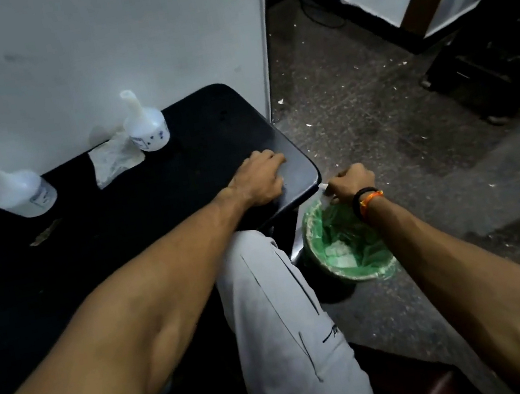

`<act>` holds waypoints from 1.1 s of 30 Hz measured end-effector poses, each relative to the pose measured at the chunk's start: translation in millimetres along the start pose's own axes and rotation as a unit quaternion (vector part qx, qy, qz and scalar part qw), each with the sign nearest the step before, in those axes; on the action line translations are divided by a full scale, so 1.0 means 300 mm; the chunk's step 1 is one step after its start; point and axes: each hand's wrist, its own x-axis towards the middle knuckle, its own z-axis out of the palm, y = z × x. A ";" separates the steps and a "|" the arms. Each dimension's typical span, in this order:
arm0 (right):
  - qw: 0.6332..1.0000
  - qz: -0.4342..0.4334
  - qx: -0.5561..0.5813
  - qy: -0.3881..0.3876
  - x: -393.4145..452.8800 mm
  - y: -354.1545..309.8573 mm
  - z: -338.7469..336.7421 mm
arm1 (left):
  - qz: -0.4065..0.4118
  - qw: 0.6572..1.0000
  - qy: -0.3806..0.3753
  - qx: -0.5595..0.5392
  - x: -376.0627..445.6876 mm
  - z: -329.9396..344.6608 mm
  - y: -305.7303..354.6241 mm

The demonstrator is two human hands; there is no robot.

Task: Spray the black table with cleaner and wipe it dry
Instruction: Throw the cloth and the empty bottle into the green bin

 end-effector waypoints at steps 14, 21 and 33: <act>0.995 0.075 -0.057 -0.014 0.032 0.271 0.005 | 0.129 0.986 -0.089 -0.059 0.091 0.240 0.304; 0.992 0.077 -0.096 0.006 0.073 0.339 -0.014 | 0.108 0.985 -0.118 -0.059 0.109 0.289 0.306; 0.989 0.073 -0.129 0.023 0.061 0.293 -0.055 | 0.114 0.989 -0.032 -0.084 0.103 0.267 0.296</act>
